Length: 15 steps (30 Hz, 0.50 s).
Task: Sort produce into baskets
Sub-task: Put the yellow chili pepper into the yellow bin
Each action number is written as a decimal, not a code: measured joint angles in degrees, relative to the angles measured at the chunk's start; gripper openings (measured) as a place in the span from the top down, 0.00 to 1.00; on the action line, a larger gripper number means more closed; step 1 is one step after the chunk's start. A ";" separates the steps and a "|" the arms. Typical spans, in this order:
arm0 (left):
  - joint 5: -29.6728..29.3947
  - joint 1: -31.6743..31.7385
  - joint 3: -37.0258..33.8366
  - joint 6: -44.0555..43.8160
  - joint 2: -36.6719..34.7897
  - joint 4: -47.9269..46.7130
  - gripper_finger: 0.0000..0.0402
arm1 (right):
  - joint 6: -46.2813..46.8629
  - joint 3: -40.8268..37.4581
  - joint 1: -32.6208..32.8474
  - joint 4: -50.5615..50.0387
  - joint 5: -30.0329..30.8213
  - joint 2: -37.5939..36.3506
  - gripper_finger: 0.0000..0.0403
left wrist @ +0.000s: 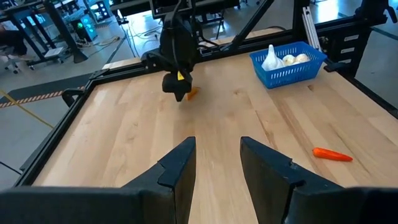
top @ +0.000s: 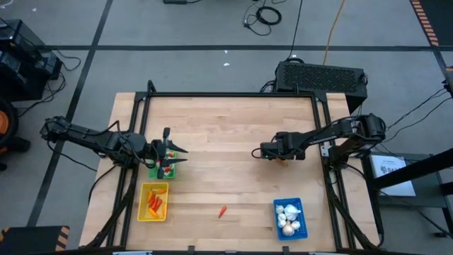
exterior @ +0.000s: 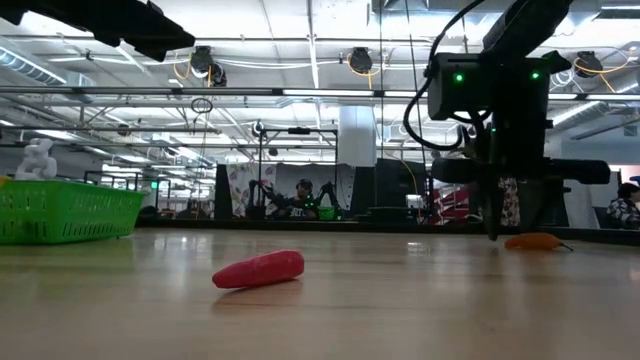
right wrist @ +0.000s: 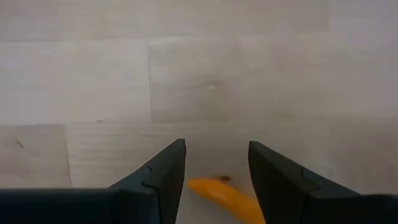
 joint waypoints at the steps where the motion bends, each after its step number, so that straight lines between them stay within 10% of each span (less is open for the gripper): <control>1: 0.00 0.00 0.00 -0.01 0.00 0.04 0.67 | -1.04 0.00 -0.04 0.00 0.50 -0.02 0.59; 15: 0.00 0.00 0.00 -0.03 0.01 0.02 0.67 | -29.88 0.02 -0.74 1.77 -6.43 -0.55 0.59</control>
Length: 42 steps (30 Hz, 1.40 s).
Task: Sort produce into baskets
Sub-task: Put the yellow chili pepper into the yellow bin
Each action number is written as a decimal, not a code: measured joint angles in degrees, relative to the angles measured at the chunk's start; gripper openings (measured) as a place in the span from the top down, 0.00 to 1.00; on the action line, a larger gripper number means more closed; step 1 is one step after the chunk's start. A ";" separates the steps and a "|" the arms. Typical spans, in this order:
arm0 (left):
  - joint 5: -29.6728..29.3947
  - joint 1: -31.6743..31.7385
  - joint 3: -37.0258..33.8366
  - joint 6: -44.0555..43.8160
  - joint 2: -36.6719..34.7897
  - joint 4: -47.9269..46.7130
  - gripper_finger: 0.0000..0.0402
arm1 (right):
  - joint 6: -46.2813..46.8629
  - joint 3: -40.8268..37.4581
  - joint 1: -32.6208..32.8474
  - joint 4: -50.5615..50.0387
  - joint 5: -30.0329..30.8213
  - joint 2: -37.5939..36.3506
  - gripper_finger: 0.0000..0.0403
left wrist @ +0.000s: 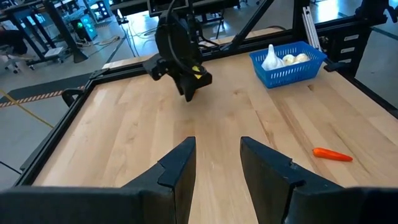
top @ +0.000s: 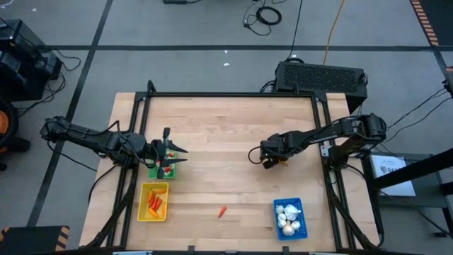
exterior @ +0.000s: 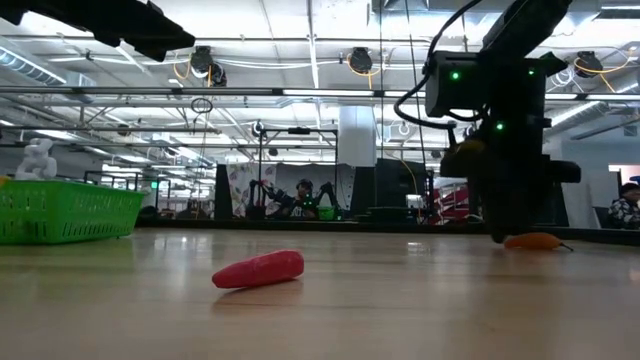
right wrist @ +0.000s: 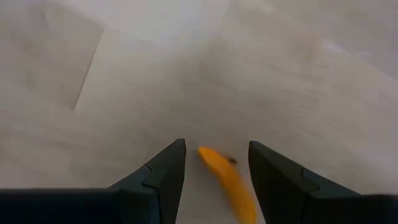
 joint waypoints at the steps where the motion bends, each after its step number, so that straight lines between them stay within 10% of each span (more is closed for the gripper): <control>1: 0.00 0.00 0.00 0.00 -0.01 0.00 0.67 | -1.56 0.00 0.01 0.03 -0.40 0.00 0.59; 42: 0.00 0.00 0.00 -0.35 -0.01 -0.05 0.67 | -20.15 16.37 2.73 -24.90 -4.70 0.00 0.59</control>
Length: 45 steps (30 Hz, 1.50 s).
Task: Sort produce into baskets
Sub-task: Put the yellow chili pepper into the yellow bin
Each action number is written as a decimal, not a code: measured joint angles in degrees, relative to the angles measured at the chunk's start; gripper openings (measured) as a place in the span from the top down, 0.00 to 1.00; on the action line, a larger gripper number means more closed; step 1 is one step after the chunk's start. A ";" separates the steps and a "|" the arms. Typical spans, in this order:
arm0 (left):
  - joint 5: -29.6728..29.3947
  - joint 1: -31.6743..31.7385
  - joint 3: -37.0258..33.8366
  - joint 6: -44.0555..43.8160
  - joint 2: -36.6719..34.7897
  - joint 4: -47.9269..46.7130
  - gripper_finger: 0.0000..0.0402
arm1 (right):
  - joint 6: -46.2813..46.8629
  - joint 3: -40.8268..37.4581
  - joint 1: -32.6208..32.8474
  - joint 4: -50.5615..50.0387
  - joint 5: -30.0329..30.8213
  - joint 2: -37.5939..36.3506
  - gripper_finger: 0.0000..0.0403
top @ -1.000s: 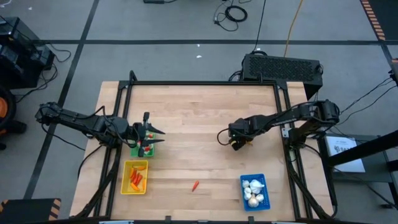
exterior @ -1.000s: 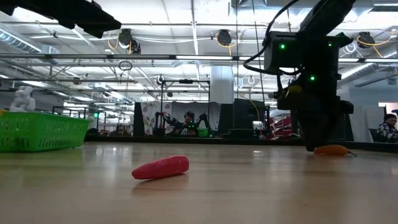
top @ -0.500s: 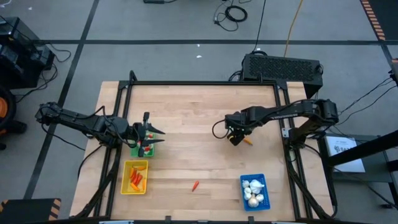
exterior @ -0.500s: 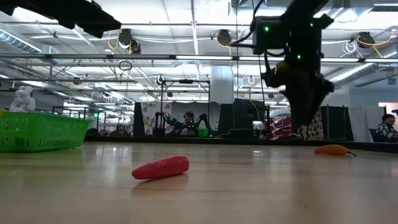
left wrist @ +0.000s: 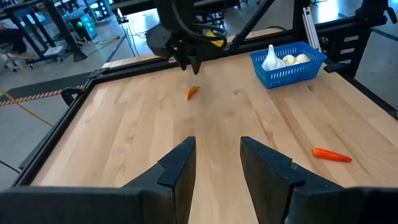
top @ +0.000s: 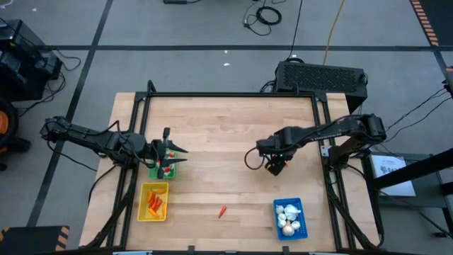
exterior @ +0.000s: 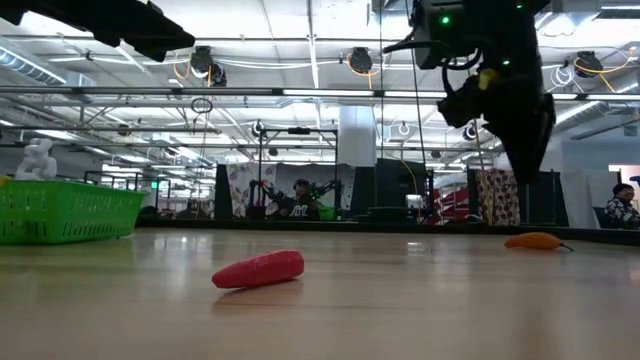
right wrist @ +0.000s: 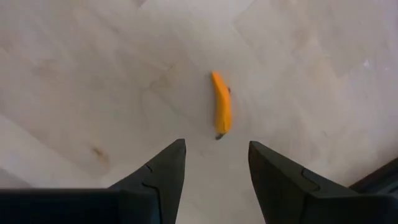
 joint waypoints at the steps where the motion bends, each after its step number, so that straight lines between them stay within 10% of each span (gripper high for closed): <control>1: 0.00 0.00 0.00 -0.07 0.00 0.00 0.67 | -0.02 -0.18 0.41 0.00 0.00 0.00 0.59; 45: 0.00 0.04 0.00 -0.04 2.23 0.09 0.67 | -9.39 -3.91 1.77 6.15 8.83 3.51 0.59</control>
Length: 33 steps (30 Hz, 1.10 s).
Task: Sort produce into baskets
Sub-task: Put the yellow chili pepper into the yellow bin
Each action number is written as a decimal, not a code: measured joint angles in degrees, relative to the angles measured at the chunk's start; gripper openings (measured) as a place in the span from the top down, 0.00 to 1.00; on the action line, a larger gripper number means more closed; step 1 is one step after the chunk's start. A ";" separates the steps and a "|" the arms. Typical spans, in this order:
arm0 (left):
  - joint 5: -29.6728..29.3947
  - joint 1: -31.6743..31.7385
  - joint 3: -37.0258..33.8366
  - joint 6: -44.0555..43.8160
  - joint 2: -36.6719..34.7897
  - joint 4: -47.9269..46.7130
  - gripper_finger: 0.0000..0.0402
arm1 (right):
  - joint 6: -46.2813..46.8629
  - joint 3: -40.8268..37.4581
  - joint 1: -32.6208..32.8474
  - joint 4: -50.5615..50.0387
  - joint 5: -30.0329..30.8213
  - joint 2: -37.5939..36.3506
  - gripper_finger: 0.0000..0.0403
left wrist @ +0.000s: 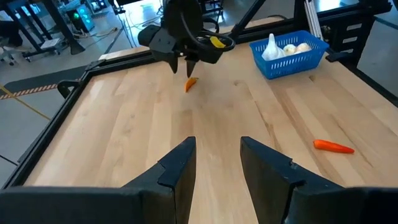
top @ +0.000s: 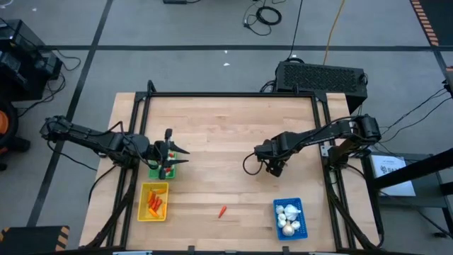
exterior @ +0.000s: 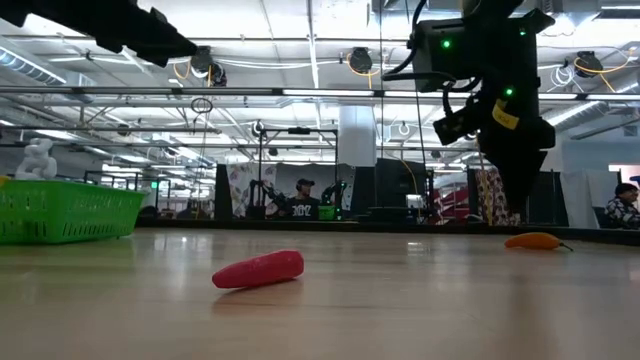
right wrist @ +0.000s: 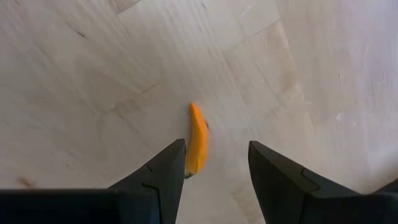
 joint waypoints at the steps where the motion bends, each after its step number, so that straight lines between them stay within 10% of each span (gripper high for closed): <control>1: 0.00 0.00 0.00 0.00 0.02 0.02 0.67 | 0.05 0.00 0.00 -0.06 0.00 -0.02 0.59; 33: 0.00 0.00 0.00 2.07 4.96 7.51 0.67 | 2.93 -4.15 0.15 1.97 -1.42 -0.08 0.59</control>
